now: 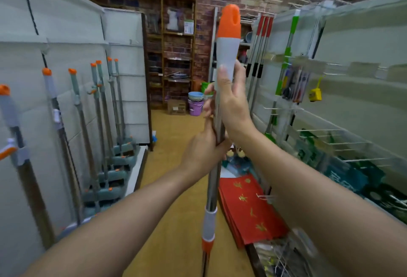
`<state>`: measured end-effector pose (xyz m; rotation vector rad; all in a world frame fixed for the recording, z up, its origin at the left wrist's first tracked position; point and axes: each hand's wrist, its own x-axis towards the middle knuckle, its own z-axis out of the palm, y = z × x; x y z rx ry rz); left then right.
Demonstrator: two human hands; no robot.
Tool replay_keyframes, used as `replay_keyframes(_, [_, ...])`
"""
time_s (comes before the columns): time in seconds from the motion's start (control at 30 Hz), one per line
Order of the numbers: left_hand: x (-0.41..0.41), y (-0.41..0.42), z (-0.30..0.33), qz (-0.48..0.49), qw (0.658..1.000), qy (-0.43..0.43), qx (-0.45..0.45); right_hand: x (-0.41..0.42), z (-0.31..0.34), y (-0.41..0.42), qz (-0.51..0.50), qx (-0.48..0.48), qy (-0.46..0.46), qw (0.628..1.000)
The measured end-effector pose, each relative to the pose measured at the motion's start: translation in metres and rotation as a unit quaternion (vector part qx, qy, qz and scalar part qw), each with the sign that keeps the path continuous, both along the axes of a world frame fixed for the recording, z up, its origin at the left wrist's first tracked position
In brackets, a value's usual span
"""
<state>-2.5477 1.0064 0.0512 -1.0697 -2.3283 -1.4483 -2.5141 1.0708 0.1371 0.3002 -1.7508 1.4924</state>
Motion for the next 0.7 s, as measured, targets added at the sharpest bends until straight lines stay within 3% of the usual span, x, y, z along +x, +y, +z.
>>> replay_keyframes(0.3, [-0.166, 0.068, 0.014, -0.049, 0.999, -0.004, -0.018, -0.158, 0.011, 0.060, -0.142, 0.023, 0.027, 0.989])
replay_keyframes(0.7, [-0.406, 0.191, 0.011, -0.141, 0.989, -0.017, -0.033, -0.388, 0.003, 0.192, -0.157, 0.023, 0.027, 0.987])
